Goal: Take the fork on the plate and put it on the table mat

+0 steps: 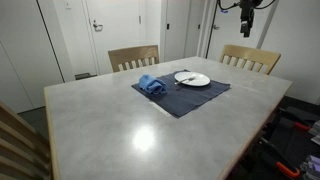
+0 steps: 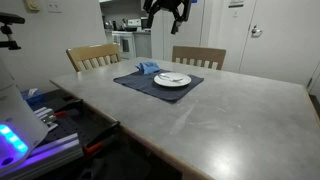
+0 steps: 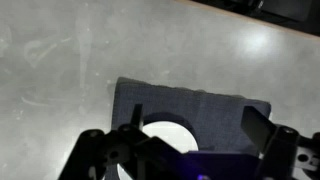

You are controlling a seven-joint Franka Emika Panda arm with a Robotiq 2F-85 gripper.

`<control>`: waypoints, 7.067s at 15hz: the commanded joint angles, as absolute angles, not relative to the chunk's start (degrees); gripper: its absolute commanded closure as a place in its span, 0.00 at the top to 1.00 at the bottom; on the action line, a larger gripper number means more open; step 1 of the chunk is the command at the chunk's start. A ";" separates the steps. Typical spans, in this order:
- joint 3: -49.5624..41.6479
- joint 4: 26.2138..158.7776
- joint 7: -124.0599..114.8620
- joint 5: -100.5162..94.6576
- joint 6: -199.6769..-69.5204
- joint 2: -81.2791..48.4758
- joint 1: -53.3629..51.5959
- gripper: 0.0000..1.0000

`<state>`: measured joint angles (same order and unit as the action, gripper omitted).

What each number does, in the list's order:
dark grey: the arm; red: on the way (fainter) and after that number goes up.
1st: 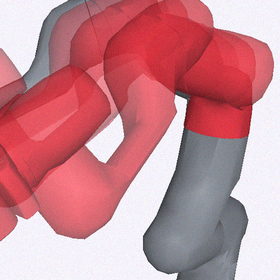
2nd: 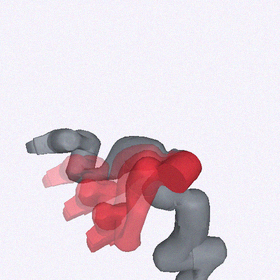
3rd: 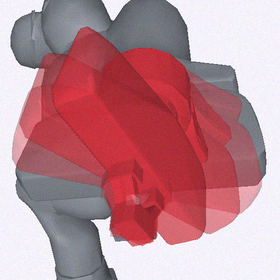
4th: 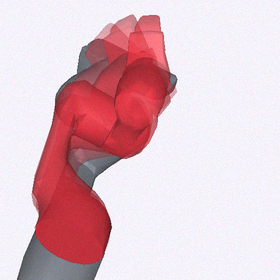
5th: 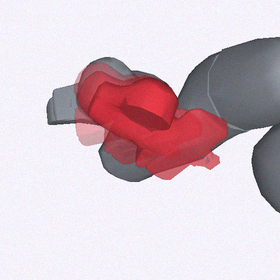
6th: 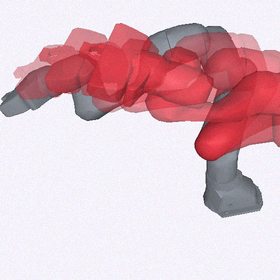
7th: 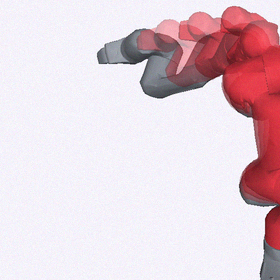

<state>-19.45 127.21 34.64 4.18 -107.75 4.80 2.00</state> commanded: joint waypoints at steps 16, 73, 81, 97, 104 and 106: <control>-16.47 127.14 34.91 4.49 -107.78 4.52 5.01 1.00; 3.24 124.23 76.36 4.75 -147.56 -20.75 6.97 1.00; 4.18 121.74 81.13 1.93 -150.09 -25.79 8.10 1.00; 7.01 121.22 87.42 1.15 -151.89 -28.77 10.66 1.00; 6.93 121.05 86.28 0.64 -153.42 -31.06 10.89 1.00; 6.92 121.01 86.12 0.52 -154.08 -31.33 10.99 1.00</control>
<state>5.88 121.46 85.41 0.53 -152.32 -30.48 9.57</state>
